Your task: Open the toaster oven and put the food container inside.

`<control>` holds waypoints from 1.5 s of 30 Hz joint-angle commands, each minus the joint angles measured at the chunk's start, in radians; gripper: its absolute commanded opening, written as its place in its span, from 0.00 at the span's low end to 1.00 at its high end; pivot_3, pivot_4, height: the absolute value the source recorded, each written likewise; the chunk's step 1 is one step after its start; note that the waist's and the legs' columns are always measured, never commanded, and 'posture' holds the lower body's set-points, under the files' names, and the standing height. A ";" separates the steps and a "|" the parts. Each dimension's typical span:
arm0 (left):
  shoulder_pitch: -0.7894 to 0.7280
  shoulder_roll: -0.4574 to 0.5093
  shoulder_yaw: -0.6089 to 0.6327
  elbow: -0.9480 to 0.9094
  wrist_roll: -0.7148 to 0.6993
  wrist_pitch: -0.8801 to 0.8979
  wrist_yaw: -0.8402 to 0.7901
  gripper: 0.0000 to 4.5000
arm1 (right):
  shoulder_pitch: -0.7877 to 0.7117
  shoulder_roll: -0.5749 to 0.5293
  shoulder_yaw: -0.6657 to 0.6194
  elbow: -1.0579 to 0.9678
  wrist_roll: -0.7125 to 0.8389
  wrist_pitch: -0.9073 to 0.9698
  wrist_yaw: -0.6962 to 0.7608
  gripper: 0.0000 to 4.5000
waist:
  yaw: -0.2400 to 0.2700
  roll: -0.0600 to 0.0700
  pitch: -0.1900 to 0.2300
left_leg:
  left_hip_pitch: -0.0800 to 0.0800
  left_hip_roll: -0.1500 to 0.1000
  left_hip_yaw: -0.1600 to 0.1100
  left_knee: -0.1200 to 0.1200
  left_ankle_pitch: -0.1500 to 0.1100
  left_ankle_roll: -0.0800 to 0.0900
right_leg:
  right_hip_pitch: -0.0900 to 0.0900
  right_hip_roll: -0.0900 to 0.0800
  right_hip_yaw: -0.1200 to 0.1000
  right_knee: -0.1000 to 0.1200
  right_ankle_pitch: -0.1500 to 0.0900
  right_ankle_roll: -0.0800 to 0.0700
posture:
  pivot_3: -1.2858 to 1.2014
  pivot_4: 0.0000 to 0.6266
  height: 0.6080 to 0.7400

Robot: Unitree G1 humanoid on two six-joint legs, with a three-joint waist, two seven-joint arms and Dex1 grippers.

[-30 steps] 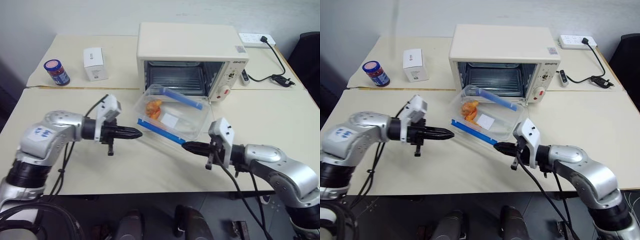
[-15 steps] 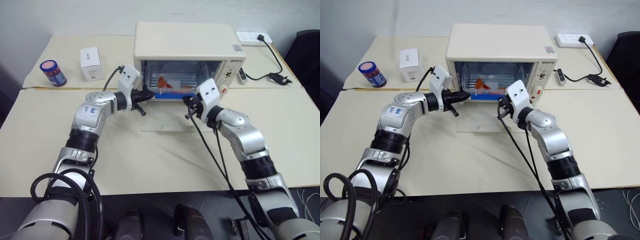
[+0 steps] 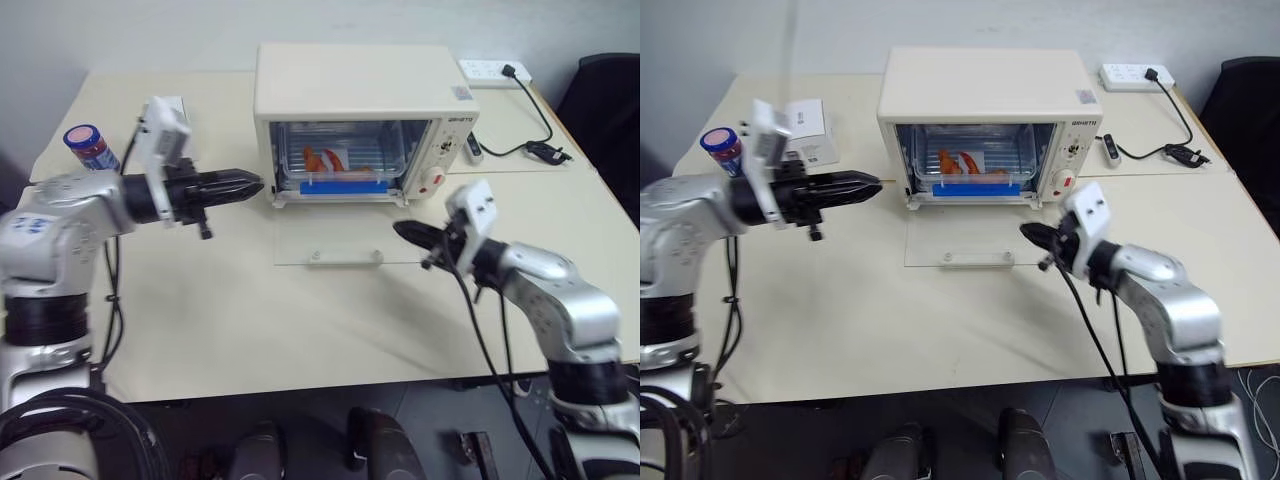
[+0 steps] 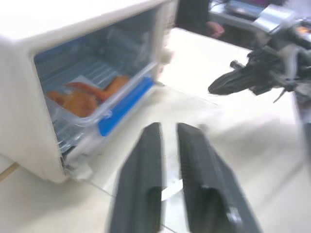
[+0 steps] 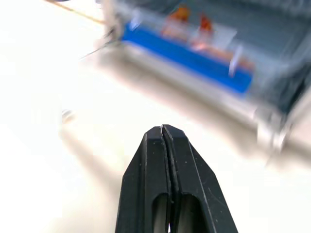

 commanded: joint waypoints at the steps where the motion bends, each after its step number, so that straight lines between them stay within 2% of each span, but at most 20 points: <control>1: 0.044 0.105 0.086 -0.093 -0.084 0.050 -0.072 0.39 | 0.139 -0.040 -0.086 -0.139 0.075 0.071 0.001 0.00 | 0.007 0.000 0.000 | 0.001 0.000 0.000 0.000 0.000 0.000 | 0.001 0.000 0.000 0.000 0.000 0.000 | 0.52 0.24 1.00; 5: 0.077 0.196 0.128 -0.125 -0.127 0.067 -0.110 0.68 | 0.234 0.005 -0.032 -0.119 -0.028 0.013 -0.088 0.00 | 0.016 0.000 0.000 | 0.003 0.000 0.001 0.000 0.001 -0.001 | 0.002 0.000 0.001 0.001 0.000 -0.001 | 0.52 0.24 1.00; 10: 0.078 0.226 0.143 -0.135 -0.146 0.055 -0.096 0.98 | 0.199 0.115 0.051 0.043 -0.164 -0.114 -0.182 0.00 | 0.016 0.000 0.000 | 0.003 0.000 0.002 0.000 0.001 -0.001 | 0.000 0.001 0.002 0.001 -0.001 -0.001 | 0.52 0.24 1.00; 14: 0.071 0.231 0.146 -0.138 -0.166 0.062 -0.082 0.99 | 0.129 0.181 0.074 0.149 -0.205 -0.188 -0.201 0.00 | 0.016 -0.001 0.000 | 0.002 0.000 0.003 -0.001 0.001 -0.001 | -0.001 0.001 0.002 0.001 -0.001 -0.001 | 0.52 0.24 1.00; 19: 0.087 0.237 0.156 -0.156 -0.157 0.040 -0.057 0.99 | -0.066 0.207 0.047 0.268 -0.195 -0.239 -0.165 0.00 | 0.012 0.001 0.001 | 0.002 0.000 0.004 -0.001 0.001 -0.001 | -0.002 0.001 0.004 0.001 -0.001 -0.001 | 0.52 0.24 1.00; 22: 0.101 0.236 0.158 -0.153 -0.143 0.022 -0.046 0.99 | -0.152 0.151 0.014 0.241 -0.149 -0.193 -0.107 0.00 | 0.014 0.002 0.001 | 0.002 0.000 0.003 -0.001 0.001 -0.001 | -0.003 0.002 0.003 0.002 -0.001 -0.001 | 0.52 0.24 1.00; 28: 0.139 0.256 0.190 -0.123 -0.122 -0.012 -0.046 0.99 | -0.302 -0.049 -0.109 0.197 0.039 0.010 0.024 0.00 | 0.021 0.002 0.001 | 0.000 0.000 0.003 -0.001 0.000 0.000 | -0.003 0.001 0.003 0.001 -0.001 -0.001 | 0.52 0.24 1.00; 31: 0.156 0.272 0.199 -0.099 -0.105 -0.039 -0.057 1.00 | -0.301 -0.190 -0.140 0.209 0.097 0.078 0.154 0.13 | 0.021 0.002 0.001 | 0.000 0.000 0.003 -0.001 0.000 0.000 | -0.002 0.001 0.002 0.000 -0.001 -0.001 | 0.52 0.24 1.00; 36: 0.180 0.295 0.210 -0.076 -0.090 -0.073 -0.077 1.00 | -0.235 -0.360 -0.208 0.220 0.165 0.121 0.322 0.49 | 0.021 0.002 0.001 | 0.000 0.000 0.004 -0.001 0.000 0.000 | -0.002 0.001 0.002 0.000 -0.001 -0.001 | 0.52 0.24 1.00; 37: 0.185 0.298 0.213 -0.074 -0.089 -0.078 -0.080 1.00 | -0.225 -0.380 -0.225 0.221 0.179 0.132 0.340 0.59 | 0.021 0.002 0.001 | 0.000 0.000 0.004 -0.001 0.000 0.000 | -0.002 0.001 0.002 0.000 -0.001 -0.001 | 0.52 0.24 1.00; 42: 0.194 0.304 0.221 -0.073 -0.091 -0.082 -0.086 1.00 | -0.210 -0.400 -0.250 0.226 0.192 0.136 0.358 0.94 | 0.021 0.002 0.001 | 0.000 0.000 0.004 -0.001 0.000 0.000 | -0.003 0.001 0.002 0.000 -0.001 -0.001 | 0.52 0.24 1.00; 43: 0.194 0.304 0.221 -0.073 -0.091 -0.082 -0.086 1.00 | -0.210 -0.400 -0.250 0.226 0.192 0.136 0.358 0.99 | 0.020 0.002 0.001 | 0.000 0.000 0.004 -0.001 0.000 0.000 | -0.003 0.001 0.002 0.000 -0.001 -0.001 | 0.52 0.24 1.00; 45: 0.206 0.311 0.236 -0.072 -0.093 -0.082 -0.092 1.00 | -0.175 -0.397 -0.273 0.213 0.182 0.109 0.354 0.99 | 0.017 0.002 0.001 | 0.001 0.001 0.005 -0.001 0.000 0.000 | -0.003 0.002 0.003 0.000 -0.001 -0.001 | 0.52 0.24 1.00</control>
